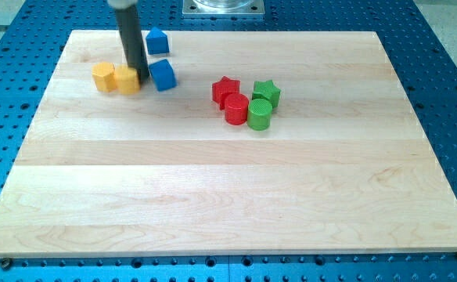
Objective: Push the blue cube to the bottom right of the triangle
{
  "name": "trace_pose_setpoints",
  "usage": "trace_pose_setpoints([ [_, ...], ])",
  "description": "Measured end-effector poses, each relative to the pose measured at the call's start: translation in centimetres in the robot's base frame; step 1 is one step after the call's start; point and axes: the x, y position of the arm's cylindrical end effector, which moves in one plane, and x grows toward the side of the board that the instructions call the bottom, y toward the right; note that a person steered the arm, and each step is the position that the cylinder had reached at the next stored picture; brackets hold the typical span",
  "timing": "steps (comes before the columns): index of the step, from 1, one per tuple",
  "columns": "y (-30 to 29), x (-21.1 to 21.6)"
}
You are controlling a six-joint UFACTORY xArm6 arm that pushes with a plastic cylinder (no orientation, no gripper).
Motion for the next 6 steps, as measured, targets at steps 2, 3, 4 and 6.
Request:
trace_pose_setpoints([
  [2, -1.5, 0.2],
  [3, 4.2, 4.0],
  [4, 4.9, -2.3],
  [6, 0.7, -4.1],
])
